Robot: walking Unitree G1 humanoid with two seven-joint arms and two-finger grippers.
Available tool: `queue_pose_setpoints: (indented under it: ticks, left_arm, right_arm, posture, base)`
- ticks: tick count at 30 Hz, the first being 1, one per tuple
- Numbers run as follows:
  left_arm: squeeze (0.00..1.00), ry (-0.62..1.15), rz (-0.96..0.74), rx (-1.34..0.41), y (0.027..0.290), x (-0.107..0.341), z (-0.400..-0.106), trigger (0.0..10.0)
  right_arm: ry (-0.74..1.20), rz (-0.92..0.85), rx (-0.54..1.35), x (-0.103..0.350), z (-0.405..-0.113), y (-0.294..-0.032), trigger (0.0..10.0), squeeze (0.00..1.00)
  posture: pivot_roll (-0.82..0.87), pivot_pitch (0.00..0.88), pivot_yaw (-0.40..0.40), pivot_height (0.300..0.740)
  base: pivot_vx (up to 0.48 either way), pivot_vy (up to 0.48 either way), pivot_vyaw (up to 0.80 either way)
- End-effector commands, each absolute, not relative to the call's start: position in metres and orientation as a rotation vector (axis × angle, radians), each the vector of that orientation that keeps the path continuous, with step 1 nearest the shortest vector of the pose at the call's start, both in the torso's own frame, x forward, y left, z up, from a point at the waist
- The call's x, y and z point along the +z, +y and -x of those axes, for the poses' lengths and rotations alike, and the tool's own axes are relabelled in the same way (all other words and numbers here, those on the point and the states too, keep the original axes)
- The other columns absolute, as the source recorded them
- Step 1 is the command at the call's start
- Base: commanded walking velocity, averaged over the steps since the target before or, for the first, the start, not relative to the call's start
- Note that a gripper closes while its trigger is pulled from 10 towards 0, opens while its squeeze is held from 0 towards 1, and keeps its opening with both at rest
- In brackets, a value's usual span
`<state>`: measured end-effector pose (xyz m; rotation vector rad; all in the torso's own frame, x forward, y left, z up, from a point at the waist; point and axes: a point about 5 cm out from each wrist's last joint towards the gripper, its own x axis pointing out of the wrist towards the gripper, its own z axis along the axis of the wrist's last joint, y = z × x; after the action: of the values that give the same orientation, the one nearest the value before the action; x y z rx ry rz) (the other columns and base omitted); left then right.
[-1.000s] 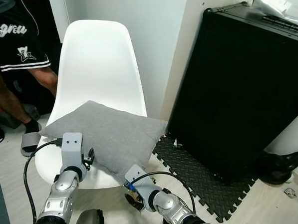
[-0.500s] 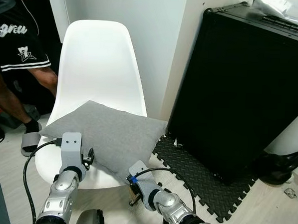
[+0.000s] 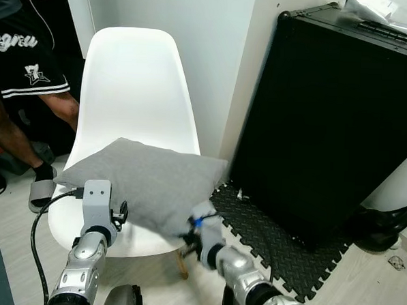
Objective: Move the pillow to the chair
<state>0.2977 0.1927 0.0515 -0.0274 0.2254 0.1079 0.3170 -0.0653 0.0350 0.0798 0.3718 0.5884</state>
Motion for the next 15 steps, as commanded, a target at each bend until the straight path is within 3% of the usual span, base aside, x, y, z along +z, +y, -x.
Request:
queue_pose_setpoints:
  ticks: [1, 6, 15]
  left_arm:
    - [0.00, 0.218, 0.028, 0.106, 0.193, 0.055, -0.301, 10.0]
    - [0.00, 0.202, 0.039, 0.092, 0.188, 0.060, -0.308, 10.0]
    - [0.00, 0.179, 0.047, 0.060, 0.179, 0.067, -0.315, 10.0]
  right_arm:
    - [0.246, -0.150, 0.561, 0.061, -0.334, -0.068, 0.0, 0.00]
    - [0.070, -0.246, 0.470, 0.107, -0.363, -0.088, 0.0, 0.00]
    - [-0.088, -0.315, 0.360, 0.153, -0.386, -0.120, 0.0, 0.00]
  posture:
    - [0.03, 0.063, -0.063, 0.588]
    - [0.02, 0.043, -0.052, 0.588]
    - [0.02, 0.023, -0.038, 0.588]
  base:
    - [0.000, 0.000, 0.00]
    - [0.000, 0.000, 0.00]
    - [0.000, 0.000, 0.00]
